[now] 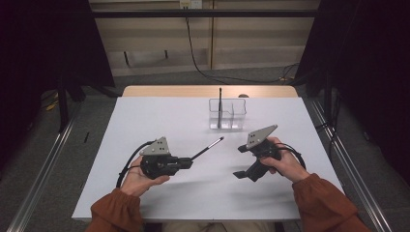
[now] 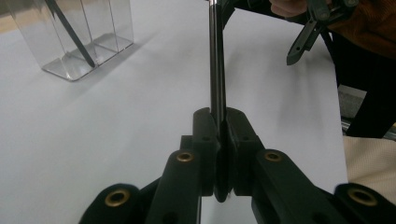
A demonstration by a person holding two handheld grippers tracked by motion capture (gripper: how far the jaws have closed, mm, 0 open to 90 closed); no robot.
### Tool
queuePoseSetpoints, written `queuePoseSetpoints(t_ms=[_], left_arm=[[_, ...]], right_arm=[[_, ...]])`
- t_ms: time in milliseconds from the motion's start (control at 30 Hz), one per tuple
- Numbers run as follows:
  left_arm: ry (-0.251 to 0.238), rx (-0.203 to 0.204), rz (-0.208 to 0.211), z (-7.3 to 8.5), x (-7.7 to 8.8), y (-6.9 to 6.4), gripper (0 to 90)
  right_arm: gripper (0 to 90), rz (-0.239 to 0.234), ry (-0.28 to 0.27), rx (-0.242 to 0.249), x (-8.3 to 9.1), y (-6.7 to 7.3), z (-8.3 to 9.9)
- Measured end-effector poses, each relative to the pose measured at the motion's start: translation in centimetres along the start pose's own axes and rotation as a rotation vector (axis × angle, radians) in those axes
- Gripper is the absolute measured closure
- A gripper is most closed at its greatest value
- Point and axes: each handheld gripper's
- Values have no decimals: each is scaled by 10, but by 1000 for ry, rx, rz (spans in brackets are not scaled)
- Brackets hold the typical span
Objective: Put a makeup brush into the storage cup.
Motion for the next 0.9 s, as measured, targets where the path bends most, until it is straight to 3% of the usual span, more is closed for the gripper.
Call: queuePoseSetpoints(t_ms=[367,700,900], left_arm=[[-85,0,-22,0,-1,-1,841],[-115,-7,-8,-3,-7,-5,840],[-129,-5,-1,-3,-9,-7,840]], right_arm=[[44,-28,-111,-23,-1,4,2],[34,-51,-209,-36,-5,6,2],[29,-66,-297,-43,-6,6,3]])
Point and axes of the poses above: each handheld gripper's, and its own axes: x roughly backward along the jaws, z roughly out of its underside, y roughly to its left, and after that the axes turned 9 degrees about -x, right-handed
